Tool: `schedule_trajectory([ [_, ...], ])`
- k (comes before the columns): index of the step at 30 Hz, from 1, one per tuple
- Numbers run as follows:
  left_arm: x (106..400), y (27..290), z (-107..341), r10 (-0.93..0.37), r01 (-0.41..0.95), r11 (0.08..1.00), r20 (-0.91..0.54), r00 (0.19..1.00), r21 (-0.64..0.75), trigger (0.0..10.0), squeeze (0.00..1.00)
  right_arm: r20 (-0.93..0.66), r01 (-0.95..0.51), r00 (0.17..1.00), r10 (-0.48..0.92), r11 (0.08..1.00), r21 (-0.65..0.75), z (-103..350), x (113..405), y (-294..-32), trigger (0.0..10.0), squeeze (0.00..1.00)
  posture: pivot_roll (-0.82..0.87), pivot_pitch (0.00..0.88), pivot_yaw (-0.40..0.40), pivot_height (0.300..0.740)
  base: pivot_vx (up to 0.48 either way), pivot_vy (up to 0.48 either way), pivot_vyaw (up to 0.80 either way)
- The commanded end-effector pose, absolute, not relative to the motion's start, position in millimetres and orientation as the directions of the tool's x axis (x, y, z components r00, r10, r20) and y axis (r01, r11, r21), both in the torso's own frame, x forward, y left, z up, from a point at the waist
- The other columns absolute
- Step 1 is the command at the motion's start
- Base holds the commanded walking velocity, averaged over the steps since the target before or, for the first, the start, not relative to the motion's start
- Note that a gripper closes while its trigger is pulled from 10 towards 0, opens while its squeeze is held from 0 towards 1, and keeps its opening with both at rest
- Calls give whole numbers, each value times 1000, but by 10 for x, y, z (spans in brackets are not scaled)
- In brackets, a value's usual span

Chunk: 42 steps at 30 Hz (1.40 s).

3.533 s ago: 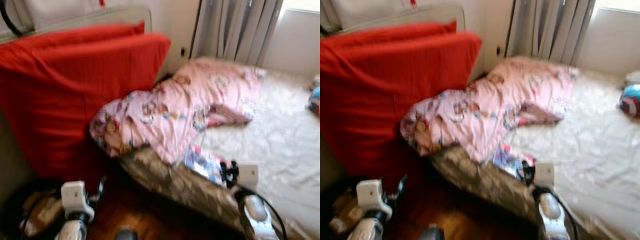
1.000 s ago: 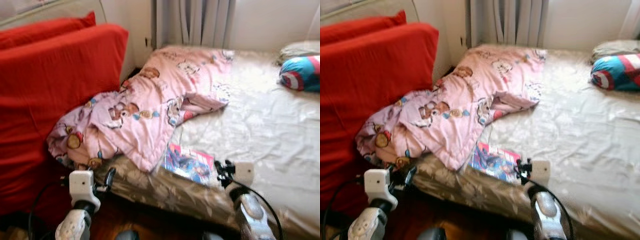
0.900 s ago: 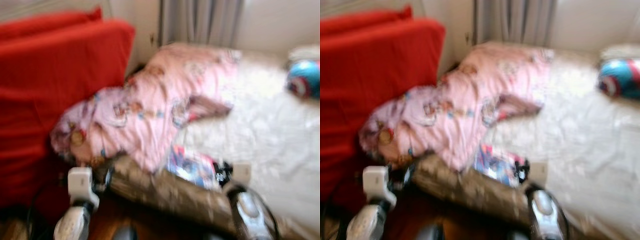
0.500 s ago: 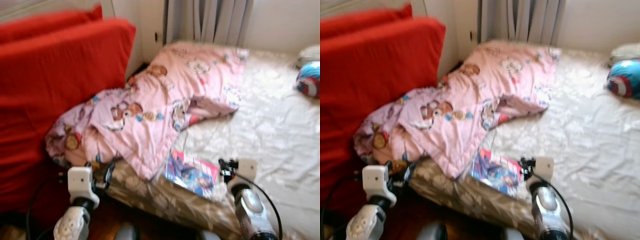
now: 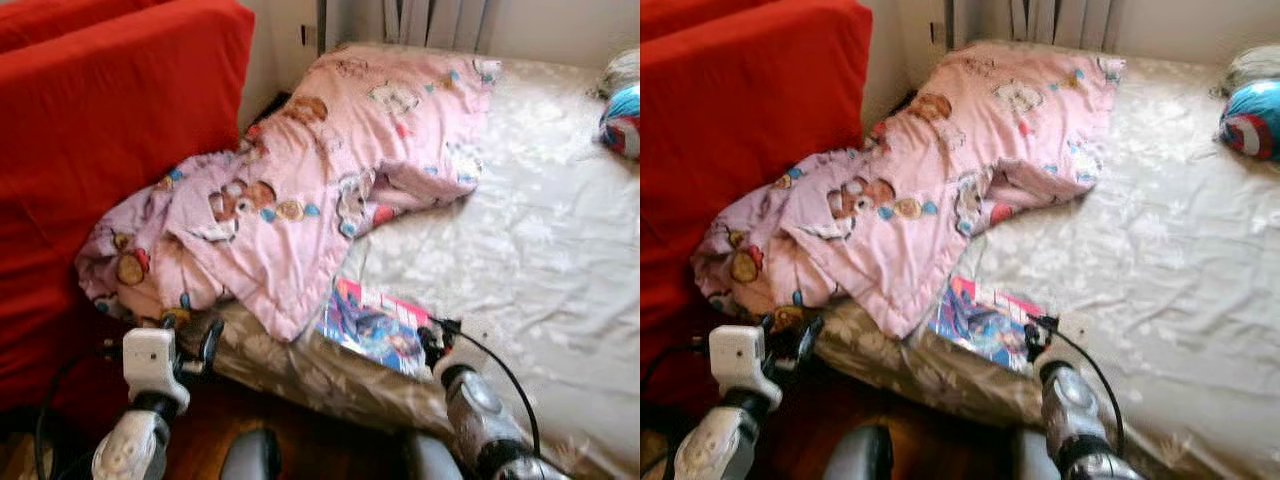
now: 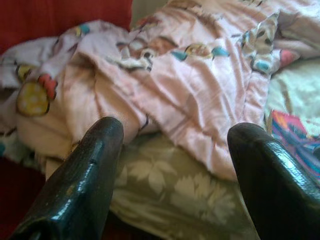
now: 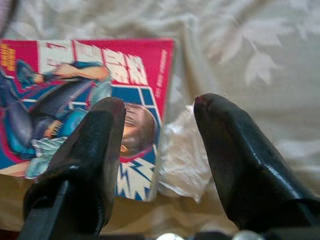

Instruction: Clean up the room

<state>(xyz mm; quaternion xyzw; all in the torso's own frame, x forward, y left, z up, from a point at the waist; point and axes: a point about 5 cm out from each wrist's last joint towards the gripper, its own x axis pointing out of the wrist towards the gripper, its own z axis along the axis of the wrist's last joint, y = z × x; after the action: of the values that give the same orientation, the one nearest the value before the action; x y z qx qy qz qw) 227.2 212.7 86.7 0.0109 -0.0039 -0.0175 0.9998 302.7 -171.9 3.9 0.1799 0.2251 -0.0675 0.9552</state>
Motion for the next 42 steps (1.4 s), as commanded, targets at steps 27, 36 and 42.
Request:
schedule_trajectory([
  [27,1835,2371,885,10,0,996,-110,994,84,10000,0,-515,359,851,-101,827,431,-40,2984,-1692,10000,0,223,282,62,622,0,0,0],
  [36,1844,2347,903,-16,27,995,-118,993,97,10000,0,-517,392,846,-129,808,441,-59,2957,-1716,10000,0,231,284,75,622,0,0,0],
  [42,1839,2344,905,-27,41,993,-126,992,110,10000,0,-511,456,839,-188,756,470,-67,2931,-1798,10000,0,235,283,80,622,0,0,0],
])
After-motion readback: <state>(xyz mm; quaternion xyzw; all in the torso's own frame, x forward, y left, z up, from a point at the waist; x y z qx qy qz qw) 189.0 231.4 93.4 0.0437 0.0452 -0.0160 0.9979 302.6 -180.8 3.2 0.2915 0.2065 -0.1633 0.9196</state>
